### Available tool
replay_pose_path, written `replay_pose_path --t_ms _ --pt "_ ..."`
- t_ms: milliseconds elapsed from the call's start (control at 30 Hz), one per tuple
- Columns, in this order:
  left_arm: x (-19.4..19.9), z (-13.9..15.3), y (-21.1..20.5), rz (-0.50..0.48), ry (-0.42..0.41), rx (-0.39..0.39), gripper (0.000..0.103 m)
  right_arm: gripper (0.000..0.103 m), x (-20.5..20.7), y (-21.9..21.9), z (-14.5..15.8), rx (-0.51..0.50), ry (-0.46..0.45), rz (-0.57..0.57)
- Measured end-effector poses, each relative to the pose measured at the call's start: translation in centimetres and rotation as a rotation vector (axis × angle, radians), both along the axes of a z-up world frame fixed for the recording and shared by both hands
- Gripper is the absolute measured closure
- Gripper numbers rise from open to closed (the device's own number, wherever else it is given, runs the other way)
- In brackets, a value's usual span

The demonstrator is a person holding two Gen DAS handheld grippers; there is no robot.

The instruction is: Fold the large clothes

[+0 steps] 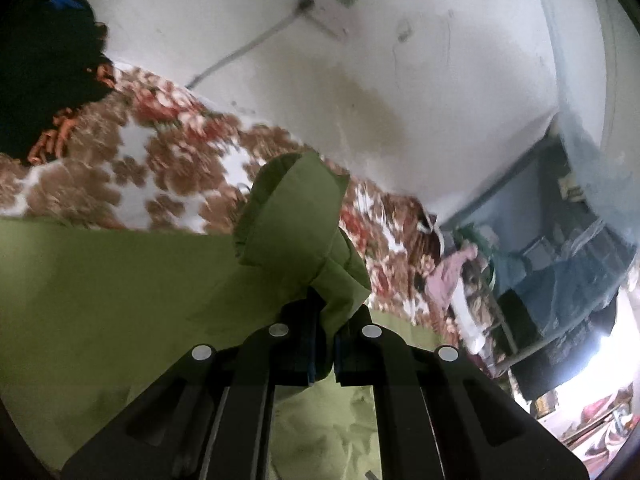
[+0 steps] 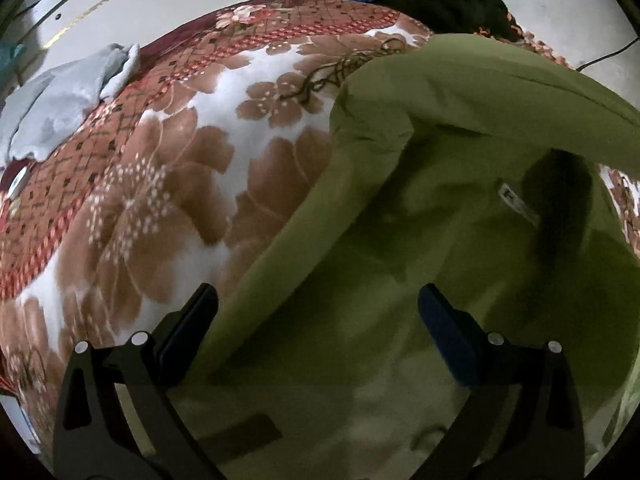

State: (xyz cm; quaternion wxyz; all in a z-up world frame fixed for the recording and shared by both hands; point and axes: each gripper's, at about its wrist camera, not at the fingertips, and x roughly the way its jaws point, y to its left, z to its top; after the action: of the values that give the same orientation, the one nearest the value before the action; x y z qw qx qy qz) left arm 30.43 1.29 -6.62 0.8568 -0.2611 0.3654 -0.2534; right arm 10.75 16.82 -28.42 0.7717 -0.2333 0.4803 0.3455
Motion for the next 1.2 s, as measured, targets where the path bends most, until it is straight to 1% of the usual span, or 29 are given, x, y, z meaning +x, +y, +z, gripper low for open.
replay_pose_path --t_ms 133,300,367,433,500,533,600,700,733,800,867,900,933,967,1033,1100,1167,1200 --pt "-0.2 -2.5 -5.1 -0.025 0.016 0.046 0.098 0.005 -0.5 -2.3 0.0 0.014 -0.008 0.011" --pt "-0.9 -6.7 -11.8 -0.072 0.032 0.185 0.098 0.005 -1.3 -4.3 0.0 0.04 0.006 0.026" --pt "-1.1 -8.6 -14.4 -0.094 0.047 0.249 0.098 0.005 -1.9 -4.9 0.3 0.044 -0.008 0.045" --pt "-1.2 -10.2 -16.5 -0.115 0.075 0.297 0.098 0.005 -2.5 -5.6 0.6 0.046 -0.023 0.064" --pt "-1.3 -11.6 -17.9 -0.119 0.092 0.346 0.098 0.005 -3.0 -6.3 0.8 0.045 -0.037 0.081" --pt "-1.4 -12.5 -19.2 -0.126 0.089 0.424 0.098 0.005 -3.3 -6.7 0.7 0.043 -0.038 0.09" --pt "-1.6 -13.8 -21.1 -0.141 0.071 0.543 0.097 0.005 -3.6 -7.6 0.5 0.043 -0.027 0.102" --pt "-2.0 -15.4 -23.3 -0.163 0.062 0.646 0.095 0.005 -3.7 -9.1 0.0 0.05 -0.001 0.091" --pt "-2.1 -16.4 -24.2 -0.17 0.064 0.687 0.095 0.005 -3.6 -9.5 -0.1 0.053 0.007 0.084" --pt "-2.3 -17.6 -25.3 -0.184 0.066 0.738 0.092 0.005 -3.6 -10.4 -0.3 0.063 0.017 0.078" --pt "-2.8 -19.1 -26.6 -0.205 0.075 0.821 0.083 0.005 -3.7 -11.0 -0.2 0.066 0.008 0.086" --pt "-3.0 -19.7 -27.1 -0.212 0.082 0.852 0.072 0.005 -3.8 -11.2 0.0 0.072 0.0 0.093" --pt "-3.4 -20.4 -27.7 -0.228 0.097 0.861 0.042 0.005 -3.9 -11.3 0.1 0.075 -0.005 0.095" --pt "-3.7 -21.0 -28.0 -0.242 0.118 0.851 0.019 0.005 -4.0 -11.5 0.2 0.079 -0.014 0.096" --pt "-4.7 -21.5 -28.7 -0.262 0.145 0.855 0.02 0.005 -4.3 -11.8 0.5 0.083 -0.026 0.097" --pt "-5.9 -21.2 -29.3 -0.289 0.155 0.853 0.02 0.005 -4.7 -12.2 0.7 0.088 -0.03 0.087" --pt "-6.9 -20.2 -29.7 -0.308 0.161 0.807 0.02 0.005 -4.9 -12.6 1.1 0.092 -0.028 0.074" --pt "-7.5 -18.9 -29.8 -0.316 0.161 0.777 0.02 0.005 -4.9 -12.8 1.2 0.094 -0.026 0.066"
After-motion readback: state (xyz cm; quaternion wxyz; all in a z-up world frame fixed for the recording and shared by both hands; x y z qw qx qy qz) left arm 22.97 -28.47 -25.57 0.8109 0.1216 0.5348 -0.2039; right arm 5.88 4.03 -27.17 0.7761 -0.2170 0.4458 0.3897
